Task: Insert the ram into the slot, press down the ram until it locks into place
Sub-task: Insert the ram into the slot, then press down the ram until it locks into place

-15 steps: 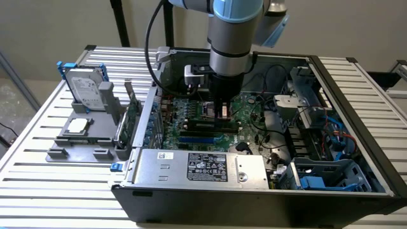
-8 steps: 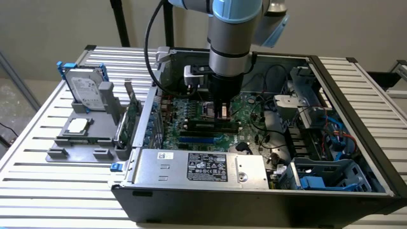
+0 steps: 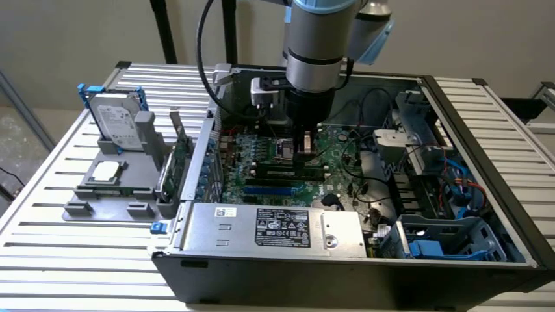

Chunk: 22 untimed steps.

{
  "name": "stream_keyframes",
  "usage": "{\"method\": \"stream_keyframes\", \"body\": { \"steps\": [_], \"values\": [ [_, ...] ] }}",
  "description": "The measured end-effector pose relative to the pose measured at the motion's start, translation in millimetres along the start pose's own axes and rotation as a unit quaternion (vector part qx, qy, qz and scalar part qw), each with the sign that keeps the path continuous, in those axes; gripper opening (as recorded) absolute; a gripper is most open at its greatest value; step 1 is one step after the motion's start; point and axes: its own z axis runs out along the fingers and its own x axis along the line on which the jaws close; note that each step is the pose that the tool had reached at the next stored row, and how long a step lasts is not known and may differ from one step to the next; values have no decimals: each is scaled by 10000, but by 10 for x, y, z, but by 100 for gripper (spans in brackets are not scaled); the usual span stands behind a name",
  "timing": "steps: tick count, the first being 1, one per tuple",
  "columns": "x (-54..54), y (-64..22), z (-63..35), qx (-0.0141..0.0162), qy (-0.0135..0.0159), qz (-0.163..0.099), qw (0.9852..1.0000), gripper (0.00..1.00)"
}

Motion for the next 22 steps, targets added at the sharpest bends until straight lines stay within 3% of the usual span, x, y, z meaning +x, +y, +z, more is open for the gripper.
{"method": "stream_keyframes", "body": {
  "steps": [2,4,7,22],
  "values": [
    [1,4,-34,-10,0,-1,10000,22],
    [1,17,-45,-22,-1,-1,10000,13],
    [1,20,-46,-59,-2,-5,10000,11],
    [1,20,-46,-59,-2,-5,10000,11]
  ]
}}
